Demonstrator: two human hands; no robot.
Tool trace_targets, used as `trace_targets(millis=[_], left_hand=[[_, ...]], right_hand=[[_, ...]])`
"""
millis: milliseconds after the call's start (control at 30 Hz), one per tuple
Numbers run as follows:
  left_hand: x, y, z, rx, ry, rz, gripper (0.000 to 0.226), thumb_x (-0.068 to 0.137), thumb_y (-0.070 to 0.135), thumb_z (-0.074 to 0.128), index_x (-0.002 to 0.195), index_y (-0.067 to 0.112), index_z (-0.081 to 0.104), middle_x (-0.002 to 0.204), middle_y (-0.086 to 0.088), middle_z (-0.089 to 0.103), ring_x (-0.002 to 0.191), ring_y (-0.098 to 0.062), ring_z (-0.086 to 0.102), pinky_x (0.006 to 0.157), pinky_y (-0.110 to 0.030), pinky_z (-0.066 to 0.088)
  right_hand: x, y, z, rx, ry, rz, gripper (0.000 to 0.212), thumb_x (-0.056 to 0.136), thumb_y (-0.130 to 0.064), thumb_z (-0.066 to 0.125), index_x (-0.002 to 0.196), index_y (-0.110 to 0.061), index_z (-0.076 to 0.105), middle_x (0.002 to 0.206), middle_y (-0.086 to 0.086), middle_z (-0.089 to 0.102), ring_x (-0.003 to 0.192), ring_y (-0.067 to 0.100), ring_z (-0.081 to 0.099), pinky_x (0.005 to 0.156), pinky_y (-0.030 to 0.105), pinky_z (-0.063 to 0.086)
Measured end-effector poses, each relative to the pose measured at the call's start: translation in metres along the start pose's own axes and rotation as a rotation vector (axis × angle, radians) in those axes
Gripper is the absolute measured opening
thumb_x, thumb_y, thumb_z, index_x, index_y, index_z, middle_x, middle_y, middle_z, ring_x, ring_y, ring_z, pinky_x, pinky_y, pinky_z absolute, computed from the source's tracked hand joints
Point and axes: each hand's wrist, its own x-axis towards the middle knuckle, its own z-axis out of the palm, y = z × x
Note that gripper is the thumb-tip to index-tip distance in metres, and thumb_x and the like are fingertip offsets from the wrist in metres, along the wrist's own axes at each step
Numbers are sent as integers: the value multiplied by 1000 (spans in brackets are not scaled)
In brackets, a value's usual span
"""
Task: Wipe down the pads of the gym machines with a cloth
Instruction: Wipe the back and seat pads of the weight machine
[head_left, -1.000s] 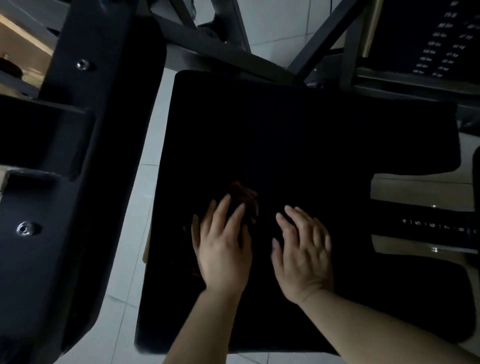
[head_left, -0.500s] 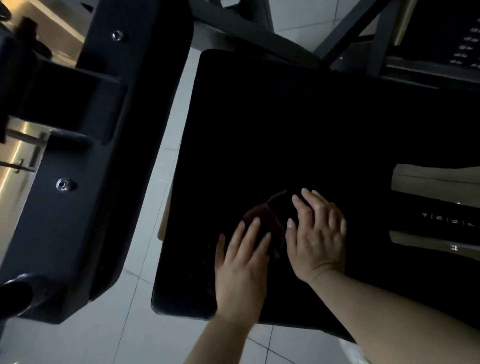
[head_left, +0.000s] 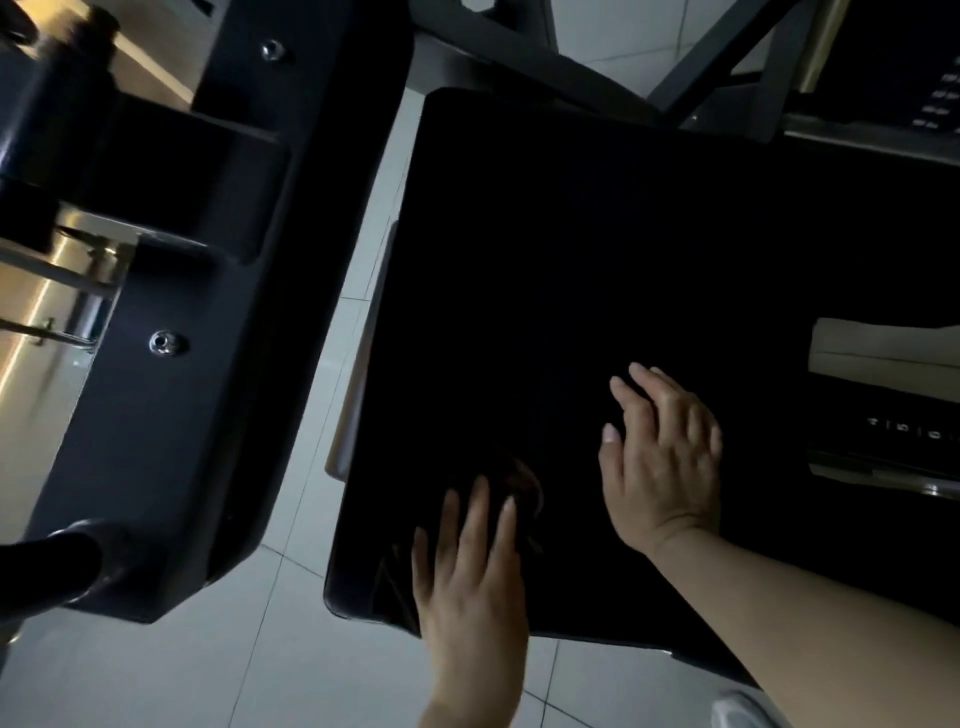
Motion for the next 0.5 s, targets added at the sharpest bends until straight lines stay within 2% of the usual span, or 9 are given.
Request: trace_targets(millis=[67,133,200,233,300,333,400,433,500], left_hand=[[7,-6,9,18,-18,74,43,87,26,48,129,23,52,145,0,45,135,-23,37,108,-52,27],[57,-7,10,54,-45,50,45,88,25,54,132,25,51,146,0,45,137,-22,33,110,-51,25],[126,-8,11,88,18,1,45,88,26,52,133,23,54,146,-3,45,136,-27,38,109,-51,29],[157,-12,9,79,23,-24,46,90,28,45,135,22,53,148,-4,42,136,-29,39,108,-52,29],[190,-20,7,71,-41,-63,48,96,28,39,144,24,41,156,-2,28,143,-27,26,113,-49,19],[189,-23,7,73,-46,-70,48,97,27,42,145,25,38,157,-1,24,144,-27,22,114,-48,17],[157,-28,5,92,25,-84,47,93,21,53,140,22,47,154,-6,32,140,-31,31,111,-50,28],[127,-30,5,107,46,-97,45,91,20,53,137,19,52,151,-9,37,137,-33,37,108,-52,33],[56,-31,1,107,-18,-140,45,91,29,41,132,18,56,149,-10,39,136,-33,38,109,-52,32]], right_hand=[[0,0,0,-14,7,-10,46,90,-30,37,127,-12,55,138,8,48,131,23,37,106,44,25],[-1,0,0,-15,12,-13,45,89,-29,38,127,-12,55,138,7,47,131,23,36,106,44,25],[0,2,0,-14,18,-14,45,88,-29,39,127,-12,55,137,7,47,130,23,37,106,43,25],[0,2,1,-8,16,-16,45,88,-29,39,127,-13,55,137,6,47,130,23,37,106,43,25],[1,3,1,6,18,-13,45,87,-30,40,127,-14,55,138,5,47,129,23,38,106,43,26],[1,3,1,9,19,-10,45,87,-30,40,127,-14,55,138,5,47,130,23,38,105,44,27],[1,2,1,14,24,-5,45,88,-30,40,127,-14,55,138,4,46,130,23,38,105,44,28],[1,2,2,14,27,-5,45,88,-30,39,127,-13,55,138,4,45,130,23,38,105,44,28],[0,2,2,14,34,-13,45,88,-30,39,127,-12,54,138,5,43,130,24,38,105,45,28]])
